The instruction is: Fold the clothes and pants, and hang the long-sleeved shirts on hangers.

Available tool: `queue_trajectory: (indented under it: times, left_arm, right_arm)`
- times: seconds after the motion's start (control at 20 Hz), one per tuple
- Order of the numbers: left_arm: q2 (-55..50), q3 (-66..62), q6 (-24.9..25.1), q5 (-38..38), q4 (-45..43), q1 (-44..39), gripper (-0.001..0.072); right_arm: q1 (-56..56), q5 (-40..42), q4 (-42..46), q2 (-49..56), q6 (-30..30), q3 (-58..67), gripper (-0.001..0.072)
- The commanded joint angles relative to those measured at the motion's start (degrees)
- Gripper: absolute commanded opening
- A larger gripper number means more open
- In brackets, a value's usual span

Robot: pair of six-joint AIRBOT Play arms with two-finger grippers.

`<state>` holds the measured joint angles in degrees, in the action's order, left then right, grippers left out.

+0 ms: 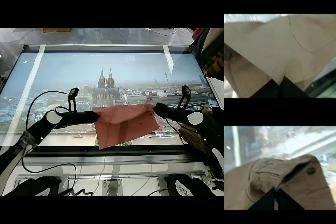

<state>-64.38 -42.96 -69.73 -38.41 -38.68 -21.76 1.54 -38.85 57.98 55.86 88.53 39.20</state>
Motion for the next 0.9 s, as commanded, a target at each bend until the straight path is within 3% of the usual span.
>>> queue_trajectory:
  times: [0.0, 0.15, 0.35, 0.45, 0.8, 0.85]
  left_arm:
    - [0.24, 0.13, -12.15, -8.0, -6.27, -3.58, 0.0007]
    - [0.24, 0.13, -22.88, -10.08, -14.71, -10.97, 0.0007]
    - [0.22, 0.13, -26.75, -10.32, -17.4, -19.37, 0.0008]
    - [0.24, 0.13, -32.11, -10.75, -21.66, -20.41, 0.0008]
    - [0.24, 0.13, -33.42, -16.83, -22.6, -20.39, 0.001]
    - [0.22, 0.13, -33.42, -18.56, -22.58, -20.39, 0.001]
  right_arm:
    - [3.98, -13.18, 9.35, 0.22, -1.25, -0.15, 0.0022]
    - [4.48, -22.6, 10.19, 0.22, -7.39, -0.15, 0.0022]
    - [4.48, -24.52, 12.46, 0.24, -10.08, -0.15, 0.0022]
    - [4.48, -24.9, 14.62, 0.28, -10.08, -0.15, 0.0022]
    - [4.48, -30.6, 20.13, 0.28, -10.34, -0.15, 0.0026]
    - [4.48, -30.69, 20.41, 0.28, -11.5, -0.15, 0.0103]
